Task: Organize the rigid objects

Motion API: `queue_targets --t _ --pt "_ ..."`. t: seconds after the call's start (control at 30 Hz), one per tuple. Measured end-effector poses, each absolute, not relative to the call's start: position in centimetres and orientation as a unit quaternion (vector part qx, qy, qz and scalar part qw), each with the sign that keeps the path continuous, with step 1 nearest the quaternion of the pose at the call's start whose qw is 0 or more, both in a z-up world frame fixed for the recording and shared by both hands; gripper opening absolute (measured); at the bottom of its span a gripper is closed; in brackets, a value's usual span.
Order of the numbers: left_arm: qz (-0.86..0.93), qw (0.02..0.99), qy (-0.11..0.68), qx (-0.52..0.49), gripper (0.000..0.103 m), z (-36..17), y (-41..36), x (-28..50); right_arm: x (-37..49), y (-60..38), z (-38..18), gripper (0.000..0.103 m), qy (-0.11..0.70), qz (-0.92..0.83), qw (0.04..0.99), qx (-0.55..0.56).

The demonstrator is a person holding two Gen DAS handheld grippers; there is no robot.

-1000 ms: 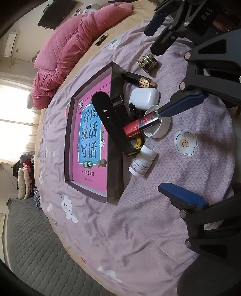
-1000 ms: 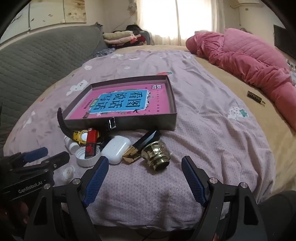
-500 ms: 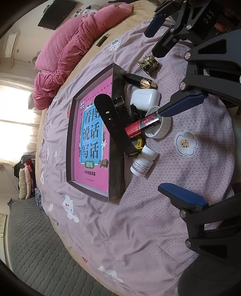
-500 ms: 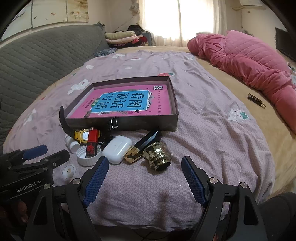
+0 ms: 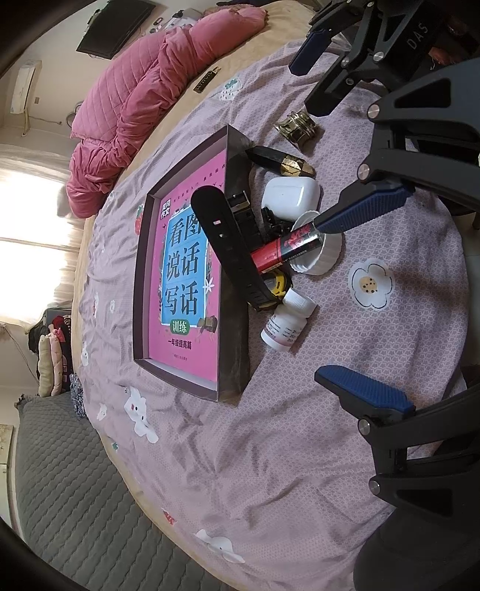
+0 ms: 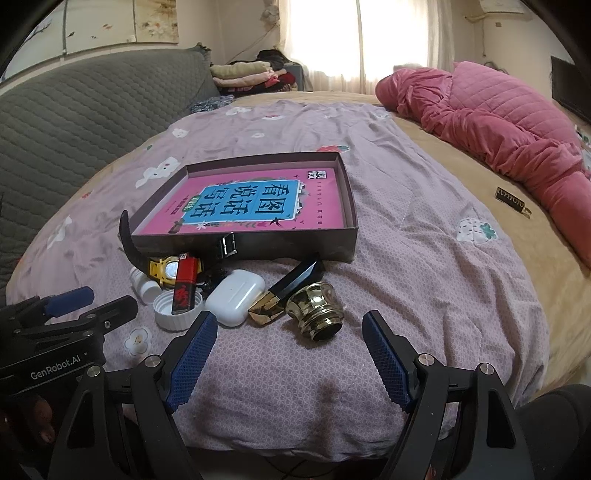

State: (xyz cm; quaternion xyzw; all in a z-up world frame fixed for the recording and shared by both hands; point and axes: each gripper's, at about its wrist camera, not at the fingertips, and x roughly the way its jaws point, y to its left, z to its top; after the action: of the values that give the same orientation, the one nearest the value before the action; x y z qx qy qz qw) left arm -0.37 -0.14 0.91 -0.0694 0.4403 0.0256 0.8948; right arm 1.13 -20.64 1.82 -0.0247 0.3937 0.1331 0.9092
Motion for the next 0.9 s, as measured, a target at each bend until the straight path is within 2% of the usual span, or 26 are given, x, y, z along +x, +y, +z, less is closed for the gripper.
queue_targets --t 0.9 --pt "0.028 0.895 0.44 -0.069 0.073 0.9 -0.21 -0.42 1.22 -20.85 1.8 0.082 0.397 0.131 0.908 -0.026"
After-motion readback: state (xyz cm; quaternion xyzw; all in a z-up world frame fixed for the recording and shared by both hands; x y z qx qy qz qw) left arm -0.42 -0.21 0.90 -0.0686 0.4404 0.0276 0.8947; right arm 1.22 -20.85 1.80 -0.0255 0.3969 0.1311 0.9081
